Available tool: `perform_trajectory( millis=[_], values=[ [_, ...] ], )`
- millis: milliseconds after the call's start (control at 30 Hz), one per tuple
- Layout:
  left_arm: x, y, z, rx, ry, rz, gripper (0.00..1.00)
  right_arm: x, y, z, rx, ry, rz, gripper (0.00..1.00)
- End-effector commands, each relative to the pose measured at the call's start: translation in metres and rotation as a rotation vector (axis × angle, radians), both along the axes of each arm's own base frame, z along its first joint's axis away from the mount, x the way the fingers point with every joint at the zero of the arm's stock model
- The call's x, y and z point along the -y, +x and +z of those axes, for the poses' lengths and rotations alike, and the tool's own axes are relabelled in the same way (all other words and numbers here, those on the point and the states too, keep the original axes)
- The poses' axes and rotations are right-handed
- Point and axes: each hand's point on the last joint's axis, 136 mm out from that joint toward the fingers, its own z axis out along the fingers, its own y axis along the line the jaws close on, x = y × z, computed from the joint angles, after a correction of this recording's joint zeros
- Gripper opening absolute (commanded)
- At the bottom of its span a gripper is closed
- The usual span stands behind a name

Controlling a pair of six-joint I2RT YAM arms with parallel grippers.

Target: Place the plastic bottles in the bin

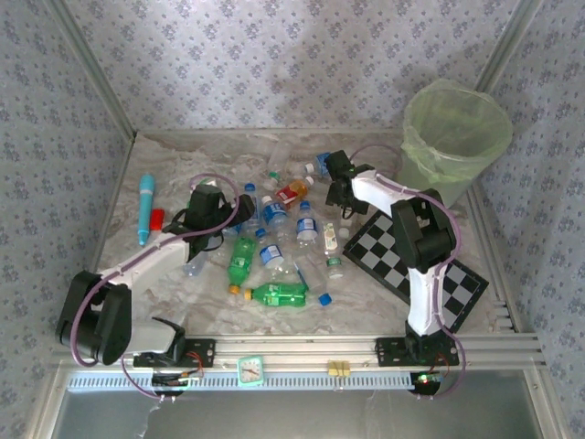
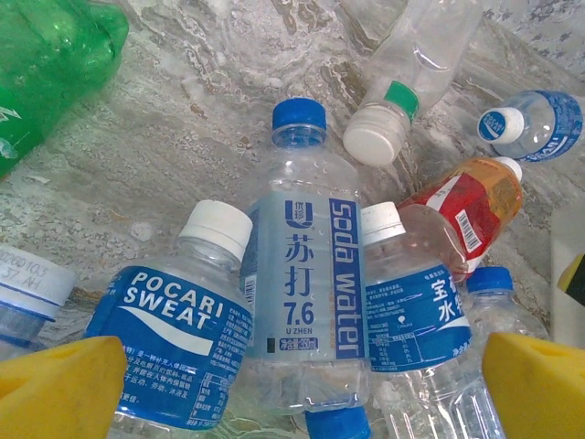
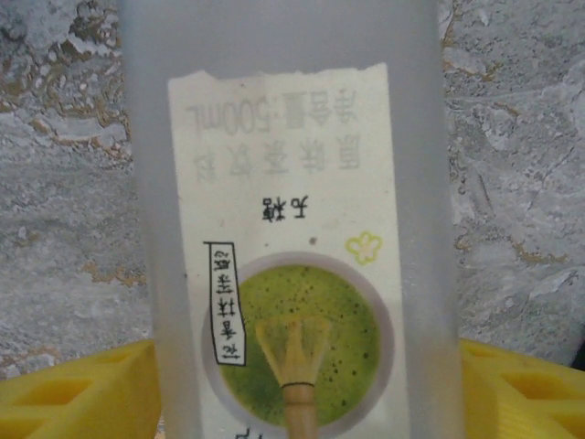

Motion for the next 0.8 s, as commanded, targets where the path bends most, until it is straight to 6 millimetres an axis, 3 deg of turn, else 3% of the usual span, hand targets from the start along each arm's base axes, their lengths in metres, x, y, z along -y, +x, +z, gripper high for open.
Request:
perform_trajectory(
  millis=[0, 167, 333, 567, 667, 767],
  values=[
    [-0.001, 0.001, 0.012, 0.026, -0.002, 0.012, 0.99, 0.004, 0.001, 0.005, -0.002, -0.035, -0.009, 0.68],
    [-0.001, 0.001, 0.016, 0.032, -0.004, 0.014, 0.99, 0.002, 0.004, 0.026, 0.043, -0.031, 0.023, 0.57],
    [-0.001, 0.003, 0.020, 0.042, -0.013, 0.022, 0.99, -0.003, 0.010, 0.077, 0.145, -0.001, 0.112, 0.52],
    [0.004, 0.011, 0.024, 0.052, -0.031, 0.023, 1.00, -0.007, 0.011, 0.182, 0.371, 0.079, 0.278, 0.50],
    [0.010, 0.016, 0.025, 0.050, -0.046, 0.010, 0.99, 0.009, 0.008, 0.231, 0.467, 0.100, 0.298, 0.49],
    [0.016, 0.021, 0.026, 0.048, -0.058, -0.005, 0.99, 0.040, 0.005, 0.279, 0.565, 0.139, 0.263, 0.49]
  ],
)
